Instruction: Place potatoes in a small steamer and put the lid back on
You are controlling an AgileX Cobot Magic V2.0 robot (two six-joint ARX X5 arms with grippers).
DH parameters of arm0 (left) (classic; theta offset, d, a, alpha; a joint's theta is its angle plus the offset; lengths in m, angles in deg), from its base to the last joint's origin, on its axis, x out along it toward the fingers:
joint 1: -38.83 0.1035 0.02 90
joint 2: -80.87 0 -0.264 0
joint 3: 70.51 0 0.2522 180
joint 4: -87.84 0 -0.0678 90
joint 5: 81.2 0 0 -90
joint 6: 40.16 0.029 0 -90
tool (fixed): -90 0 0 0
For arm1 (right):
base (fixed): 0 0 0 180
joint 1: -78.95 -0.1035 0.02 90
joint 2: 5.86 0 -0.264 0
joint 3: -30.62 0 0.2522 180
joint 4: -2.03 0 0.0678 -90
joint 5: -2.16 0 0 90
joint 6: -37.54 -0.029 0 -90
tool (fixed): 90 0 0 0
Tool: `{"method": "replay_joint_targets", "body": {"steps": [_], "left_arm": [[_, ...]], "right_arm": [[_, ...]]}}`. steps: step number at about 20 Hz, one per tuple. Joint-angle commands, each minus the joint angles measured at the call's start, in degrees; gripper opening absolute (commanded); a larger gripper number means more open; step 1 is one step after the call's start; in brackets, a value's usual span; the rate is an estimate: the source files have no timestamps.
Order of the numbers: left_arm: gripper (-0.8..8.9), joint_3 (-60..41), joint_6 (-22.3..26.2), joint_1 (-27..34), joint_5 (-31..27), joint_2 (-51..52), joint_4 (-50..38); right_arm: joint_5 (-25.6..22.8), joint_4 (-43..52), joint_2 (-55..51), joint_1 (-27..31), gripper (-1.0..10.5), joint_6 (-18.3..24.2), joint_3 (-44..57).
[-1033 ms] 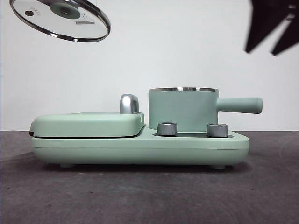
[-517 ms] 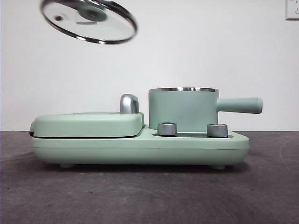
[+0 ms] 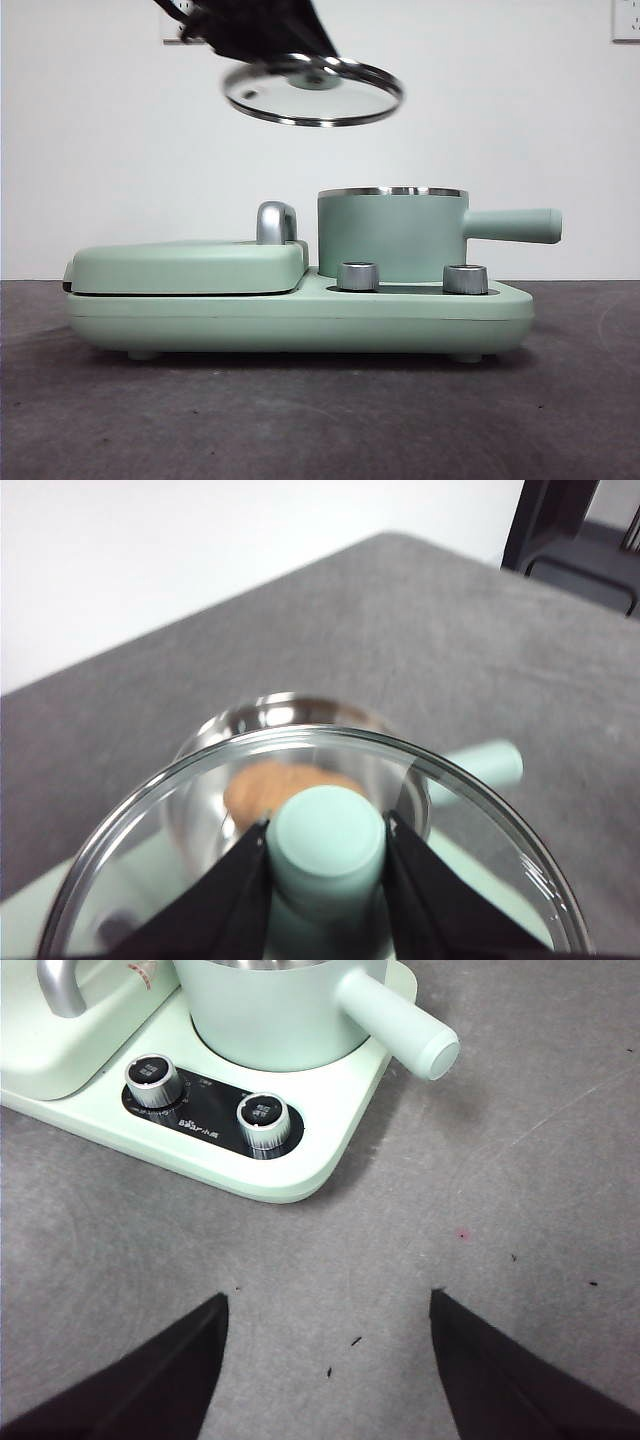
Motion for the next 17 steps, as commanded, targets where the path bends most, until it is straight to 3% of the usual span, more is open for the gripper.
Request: {"method": "replay_joint_targets", "body": {"steps": [1, 7, 17], "left_arm": [[0.14, 2.0, -1.0, -0.9, -0.5, -3.1, -5.9], [0.14, 5.3, -1.0, -1.0, -0.5, -11.7, -12.6], [0.14, 15.7, -0.9, -1.0, -0.4, -24.5, -13.7]], "right_arm": [[-0.2, 0.3, 0.2, -0.2, 3.2, -0.6, -0.4], [-0.2, 0.3, 0.2, -0.2, 3.2, -0.6, -0.4], [-0.3, 0.3, 0.2, -0.2, 3.2, -0.2, -0.4]]}}
